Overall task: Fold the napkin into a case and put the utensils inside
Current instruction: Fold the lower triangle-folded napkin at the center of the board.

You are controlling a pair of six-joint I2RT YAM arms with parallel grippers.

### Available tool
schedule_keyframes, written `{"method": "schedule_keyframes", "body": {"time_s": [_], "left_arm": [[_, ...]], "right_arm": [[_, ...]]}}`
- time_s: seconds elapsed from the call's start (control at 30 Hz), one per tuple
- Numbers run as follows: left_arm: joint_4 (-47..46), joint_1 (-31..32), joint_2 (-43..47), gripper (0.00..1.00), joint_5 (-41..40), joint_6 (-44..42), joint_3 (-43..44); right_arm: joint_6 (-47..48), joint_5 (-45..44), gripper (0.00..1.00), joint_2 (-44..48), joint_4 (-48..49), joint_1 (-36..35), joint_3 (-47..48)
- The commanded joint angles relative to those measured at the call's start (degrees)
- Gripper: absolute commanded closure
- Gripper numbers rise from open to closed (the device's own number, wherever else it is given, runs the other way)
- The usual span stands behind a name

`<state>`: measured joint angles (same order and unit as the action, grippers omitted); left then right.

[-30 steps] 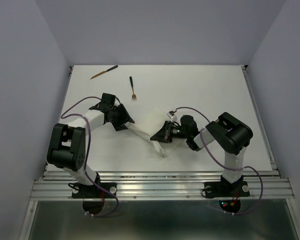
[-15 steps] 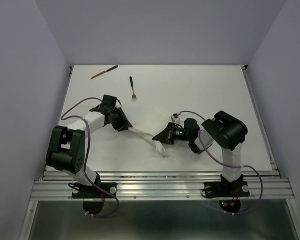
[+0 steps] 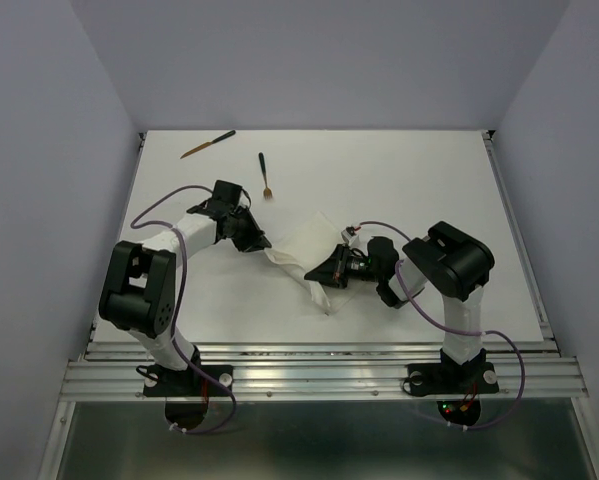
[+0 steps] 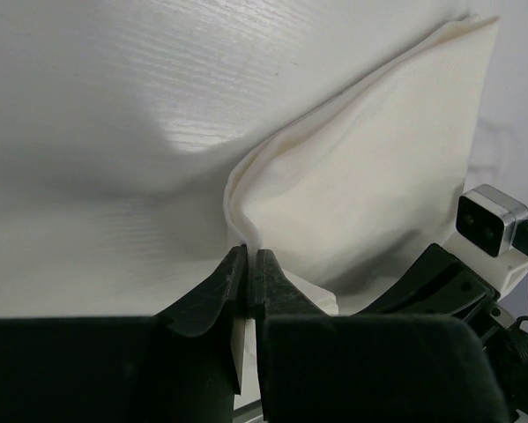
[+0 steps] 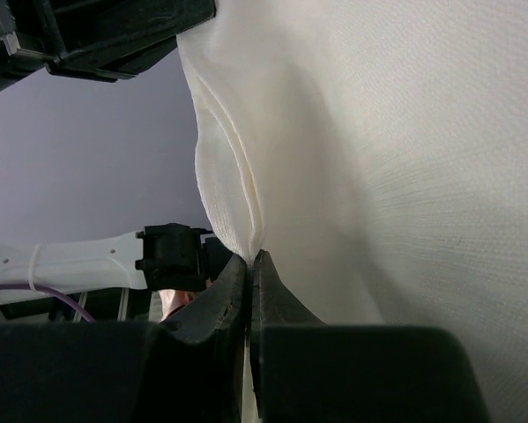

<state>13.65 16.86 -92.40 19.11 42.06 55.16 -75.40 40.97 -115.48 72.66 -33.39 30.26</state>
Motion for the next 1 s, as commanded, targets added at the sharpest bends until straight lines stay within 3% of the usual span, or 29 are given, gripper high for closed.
{"method": "schedule_keyframes", "body": {"time_s": [0.0,0.33,0.43,0.47,0.57,0.63,0.77,0.97], "left_arm": [[1.6,0.8,-1.6,1.0,1.0,0.7,4.1],[4.1,1.5,-5.2,1.0,-0.3,2.6,8.6],[5.2,1.6,-5.3,1.0,-1.5,2.8,9.0],[5.7,1.6,-5.2,1.0,-2.1,3.0,8.9],[5.6,1.6,-4.7,1.0,-2.8,4.0,8.3],[5.6,1.6,-4.5,1.0,-3.0,4.9,7.8],[5.5,1.9,-3.7,1.0,-3.4,6.3,7.2],[5.7,2.4,-3.5,1.0,-3.6,7.2,7.0]], "right_arm": [[0.6,0.3,0.99,-0.2,6.9,0.3,-0.3],[1.7,0.7,0.99,-0.2,5.7,0.3,0.3],[7.7,0.0,0.84,3.1,-5.8,0.3,1.5],[12.8,-1.0,0.74,5.9,-10.0,0.3,2.6],[23.4,-4.4,0.66,10.3,-25.8,0.3,6.0],[28.4,-7.8,0.55,13.5,-36.3,-0.4,8.2],[39.9,-14.0,0.38,16.4,-49.2,-2.8,13.5],[50.2,-27.3,0.23,17.3,-61.1,-11.6,21.3]]}}
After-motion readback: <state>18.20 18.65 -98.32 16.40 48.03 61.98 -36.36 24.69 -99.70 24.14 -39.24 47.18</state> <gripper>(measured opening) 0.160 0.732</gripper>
